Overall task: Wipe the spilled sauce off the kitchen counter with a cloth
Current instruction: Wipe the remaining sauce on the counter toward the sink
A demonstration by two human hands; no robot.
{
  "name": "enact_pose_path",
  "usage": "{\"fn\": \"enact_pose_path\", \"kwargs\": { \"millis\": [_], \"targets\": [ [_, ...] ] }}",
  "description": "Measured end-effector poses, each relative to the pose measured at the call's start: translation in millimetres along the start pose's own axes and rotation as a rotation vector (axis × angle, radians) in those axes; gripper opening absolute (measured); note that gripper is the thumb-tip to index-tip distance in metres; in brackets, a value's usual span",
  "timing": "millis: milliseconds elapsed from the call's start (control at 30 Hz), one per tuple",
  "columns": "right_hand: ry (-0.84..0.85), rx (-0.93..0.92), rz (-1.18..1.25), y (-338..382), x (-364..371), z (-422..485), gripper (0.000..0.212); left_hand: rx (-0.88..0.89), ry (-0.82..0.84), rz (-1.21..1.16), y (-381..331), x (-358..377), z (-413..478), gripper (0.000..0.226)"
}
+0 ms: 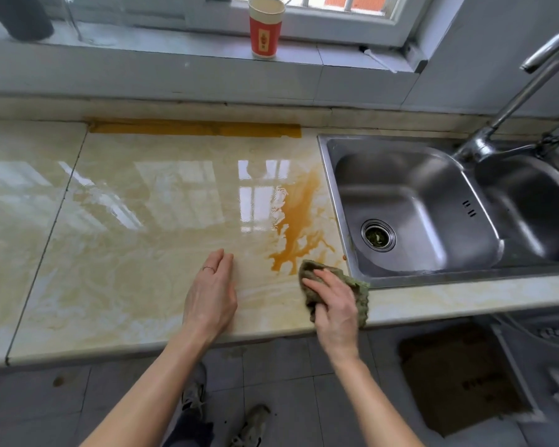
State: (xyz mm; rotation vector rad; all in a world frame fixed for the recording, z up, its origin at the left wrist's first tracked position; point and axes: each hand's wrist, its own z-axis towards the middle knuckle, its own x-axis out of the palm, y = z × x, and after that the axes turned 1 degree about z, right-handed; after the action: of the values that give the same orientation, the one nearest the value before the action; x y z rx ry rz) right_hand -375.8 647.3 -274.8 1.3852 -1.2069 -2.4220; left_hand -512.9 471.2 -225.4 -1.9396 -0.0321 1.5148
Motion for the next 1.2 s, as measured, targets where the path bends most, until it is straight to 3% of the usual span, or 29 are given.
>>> {"fn": "enact_pose_path", "kwargs": {
  "millis": [200,267,400,633,833,1033,1200],
  "targets": [
    [0.272,-0.252,0.001,25,18,-12,0.062,0.027,0.009,0.045,2,5,1,0.052],
    [0.183,-0.229,-0.045,12,9,-7,0.061,0.035,0.018,0.055,6,3,1,0.052],
    [-0.07,0.016,-0.099,9,11,-4,0.054,0.035,0.021,0.05,8,3,2,0.053],
    [0.264,-0.201,-0.228,36,29,13,0.055,0.038,0.02,0.087,6,6,3,0.055],
    [0.143,-0.01,-0.353,22,27,25,0.053,0.035,0.046,0.089,8,-2,6,0.059],
    [0.25,-0.254,-0.451,42,52,23,0.052,0.033,0.046,0.084,6,-4,7,0.056],
    [0.229,-0.102,-0.402,22,44,66,0.051,0.017,0.058,0.076,7,-8,9,0.053]
  ]
}}
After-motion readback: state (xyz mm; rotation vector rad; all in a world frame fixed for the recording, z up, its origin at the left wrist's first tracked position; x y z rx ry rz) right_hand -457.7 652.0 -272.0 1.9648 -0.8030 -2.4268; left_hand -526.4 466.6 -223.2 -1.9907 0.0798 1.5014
